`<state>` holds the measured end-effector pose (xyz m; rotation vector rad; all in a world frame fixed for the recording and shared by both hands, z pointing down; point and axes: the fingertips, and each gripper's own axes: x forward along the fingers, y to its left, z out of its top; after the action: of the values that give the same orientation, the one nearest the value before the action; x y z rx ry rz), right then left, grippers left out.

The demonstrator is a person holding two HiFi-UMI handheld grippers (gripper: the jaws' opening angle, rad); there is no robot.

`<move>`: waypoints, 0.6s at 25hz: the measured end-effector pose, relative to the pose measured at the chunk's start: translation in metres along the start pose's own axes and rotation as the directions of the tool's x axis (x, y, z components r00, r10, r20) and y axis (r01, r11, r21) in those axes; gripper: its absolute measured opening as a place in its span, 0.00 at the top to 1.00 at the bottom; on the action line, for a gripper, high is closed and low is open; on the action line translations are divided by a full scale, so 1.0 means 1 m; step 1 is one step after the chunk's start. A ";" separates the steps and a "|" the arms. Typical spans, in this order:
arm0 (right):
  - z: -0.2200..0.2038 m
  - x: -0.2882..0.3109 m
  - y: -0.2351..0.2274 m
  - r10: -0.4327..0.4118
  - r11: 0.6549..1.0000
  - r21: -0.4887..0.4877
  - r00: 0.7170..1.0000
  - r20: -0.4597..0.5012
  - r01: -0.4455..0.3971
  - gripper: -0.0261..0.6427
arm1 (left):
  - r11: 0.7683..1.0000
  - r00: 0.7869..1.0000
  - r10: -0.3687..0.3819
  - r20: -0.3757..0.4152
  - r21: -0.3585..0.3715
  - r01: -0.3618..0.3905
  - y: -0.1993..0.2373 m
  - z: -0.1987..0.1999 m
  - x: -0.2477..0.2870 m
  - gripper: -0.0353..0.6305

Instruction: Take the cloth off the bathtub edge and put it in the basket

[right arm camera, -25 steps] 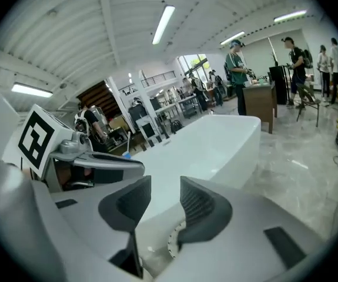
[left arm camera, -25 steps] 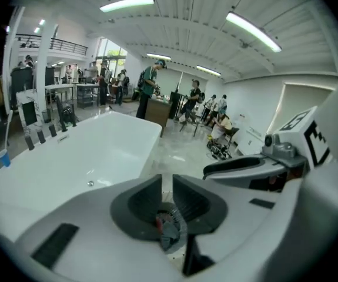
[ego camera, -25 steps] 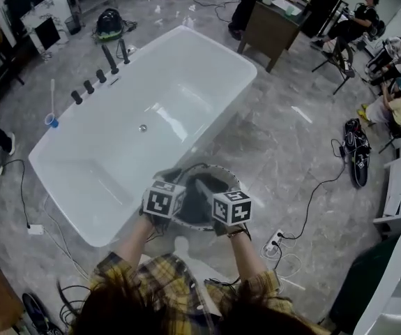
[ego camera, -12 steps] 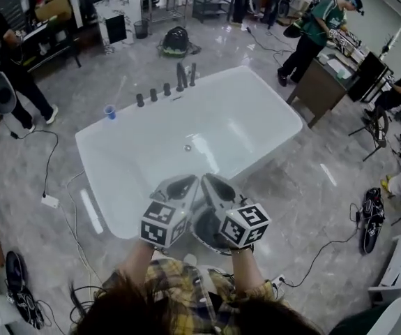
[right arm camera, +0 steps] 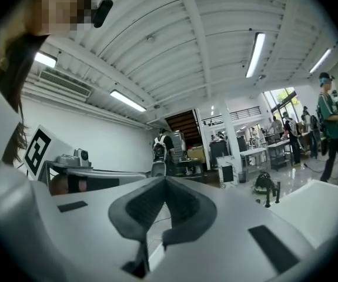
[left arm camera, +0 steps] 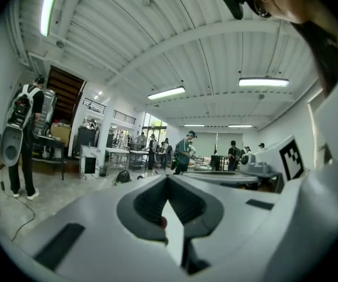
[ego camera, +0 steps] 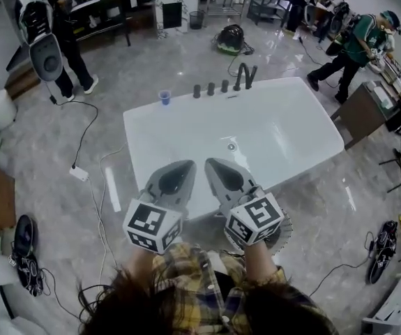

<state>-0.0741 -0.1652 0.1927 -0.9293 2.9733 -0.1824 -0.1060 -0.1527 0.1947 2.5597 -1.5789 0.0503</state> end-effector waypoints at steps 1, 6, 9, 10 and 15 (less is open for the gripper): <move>-0.001 0.010 0.010 0.021 1.000 -0.008 1.000 -0.002 -0.021 0.94 | 1.000 1.000 0.012 0.011 -0.001 -0.012 0.011 0.002 -0.009 0.92; -0.008 0.045 0.041 0.058 0.998 -0.030 0.998 -0.004 -0.058 0.94 | 0.999 0.998 0.041 0.054 -0.020 -0.040 0.054 0.005 -0.043 0.92; -0.010 0.058 0.056 0.065 0.997 -0.048 0.998 -0.002 -0.065 0.94 | 0.999 0.996 0.049 0.068 -0.015 -0.048 0.072 0.005 -0.056 0.92; -0.011 0.062 0.061 0.065 0.996 -0.067 0.998 -0.008 -0.065 0.94 | 0.999 0.996 0.051 0.075 -0.015 -0.050 0.077 0.006 -0.060 0.92; -0.021 0.073 0.079 0.071 0.991 -0.113 0.996 -0.049 -0.076 0.94 | 0.999 0.994 0.054 0.100 -0.001 -0.054 0.087 0.011 -0.077 0.92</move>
<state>-0.1796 -0.1401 0.2053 -0.8343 3.0823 -0.0310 -0.2181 -0.1243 0.1847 2.5579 -1.6830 -0.0723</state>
